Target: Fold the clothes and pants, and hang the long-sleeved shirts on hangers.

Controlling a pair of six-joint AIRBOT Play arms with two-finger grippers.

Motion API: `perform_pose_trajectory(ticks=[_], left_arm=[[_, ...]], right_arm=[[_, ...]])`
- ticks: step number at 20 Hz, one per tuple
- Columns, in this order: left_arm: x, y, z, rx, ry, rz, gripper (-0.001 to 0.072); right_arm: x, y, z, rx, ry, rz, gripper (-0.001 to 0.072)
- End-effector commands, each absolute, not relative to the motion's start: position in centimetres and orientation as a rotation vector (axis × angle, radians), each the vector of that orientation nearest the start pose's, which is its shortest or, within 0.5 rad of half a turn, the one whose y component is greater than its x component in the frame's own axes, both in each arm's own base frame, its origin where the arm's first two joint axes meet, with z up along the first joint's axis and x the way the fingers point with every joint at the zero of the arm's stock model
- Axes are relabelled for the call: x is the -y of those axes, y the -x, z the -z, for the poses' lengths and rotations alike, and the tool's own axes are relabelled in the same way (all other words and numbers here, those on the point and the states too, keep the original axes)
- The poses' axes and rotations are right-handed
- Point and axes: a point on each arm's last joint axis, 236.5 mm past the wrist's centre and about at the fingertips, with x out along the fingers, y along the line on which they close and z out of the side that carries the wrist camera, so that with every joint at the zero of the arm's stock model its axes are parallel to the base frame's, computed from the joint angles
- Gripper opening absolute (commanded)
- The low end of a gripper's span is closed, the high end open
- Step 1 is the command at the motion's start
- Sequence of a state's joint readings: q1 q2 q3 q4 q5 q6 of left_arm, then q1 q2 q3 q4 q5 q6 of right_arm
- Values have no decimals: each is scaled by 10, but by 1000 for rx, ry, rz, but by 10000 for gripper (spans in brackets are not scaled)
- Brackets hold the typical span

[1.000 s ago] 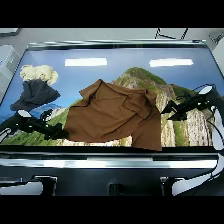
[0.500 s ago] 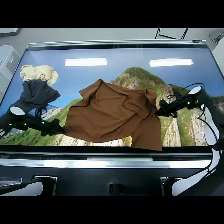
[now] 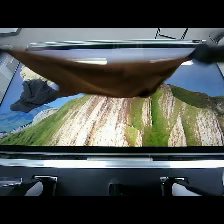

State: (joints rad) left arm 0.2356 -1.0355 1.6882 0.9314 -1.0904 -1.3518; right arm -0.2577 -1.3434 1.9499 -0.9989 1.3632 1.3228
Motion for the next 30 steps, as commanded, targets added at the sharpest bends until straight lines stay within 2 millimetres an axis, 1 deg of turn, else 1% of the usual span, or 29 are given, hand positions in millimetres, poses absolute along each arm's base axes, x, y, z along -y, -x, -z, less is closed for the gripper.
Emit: perform_pose_trajectory(ticks=[1,2,4,6,7,8,9,10,11,12,13,14,15,16,17,19,20,21,22,23,24,25,26,27,28,29,30], left_arm=[[47,-294,-549,140,146,287,18],[52,-276,-557,168,151,291,18],[60,-244,-571,220,132,298,18],[62,-220,-589,299,125,292,17],[61,-209,-600,348,125,287,17],[61,-202,-607,379,126,283,17],[61,-199,-609,390,126,282,17],[61,-200,-607,382,126,283,17],[61,-206,-603,363,136,286,17],[59,-215,-598,338,139,286,18],[58,-228,-590,300,140,284,18],[57,-246,-572,224,141,289,17],[58,-273,-539,84,143,306,17],[59,-299,-497,-83,156,329,17],[63,-328,-446,-276,196,361,17],[73,-376,-345,-589,256,418,16],[81,-396,-296,-708,285,440,16],[90,-414,-238,-834,318,447,16],[94,-427,-179,-951,341,425,16],[96,-434,-126,-1045,363,393,17],[96,-442,-74,-1120,406,355,17],[93,-449,-35,-1180,468,300,18],[90,-458,-1,-1224,515,260,18],[89,-472,18,-1229,557,246,18],[86,-489,30,-1220,595,237,18],[82,-507,32,-1196,619,232,18],[76,-527,28,-1152,628,227,18]], right_arm=[[-5,-349,-495,-73,19,-153,40],[-8,-316,-518,-4,23,-126,40],[-14,-266,-544,84,38,-94,40],[-18,-232,-562,157,60,-69,40],[-17,-219,-571,196,68,-52,40],[-15,-208,-581,239,59,-31,40],[-12,-201,-590,278,45,-14,40],[-8,-196,-597,310,36,3,40],[-5,-195,-600,322,38,15,40],[0,-199,-598,311,45,35,40],[5,-208,-590,277,42,49,40],[9,-220,-577,215,30,54,40],[13,-239,-552,112,5,50,40],[16,-265,-511,-61,-15,37,38],[21,-290,-459,-266,-35,26,38],[31,-334,-326,-748,-108,-12,37],[27,-352,-268,-925,-157,-48,37],[22,-369,-214,-1061,-183,-72,36],[11,-387,-157,-1167,-202,-100,36],[2,-401,-108,-1238,-211,-111,36],[-3,-415,-61,-1289,-231,-93,36],[-4,-430,-24,-1317,-289,-42,36],[-4,-447,2,-1316,-354,-7,37],[-5,-470,21,-1272,-413,9,37],[-4,-492,29,-1204,-434,18,38],[4,-516,28,-1102,-437,38,38],[12,-539,18,-992,-437,55,38]])
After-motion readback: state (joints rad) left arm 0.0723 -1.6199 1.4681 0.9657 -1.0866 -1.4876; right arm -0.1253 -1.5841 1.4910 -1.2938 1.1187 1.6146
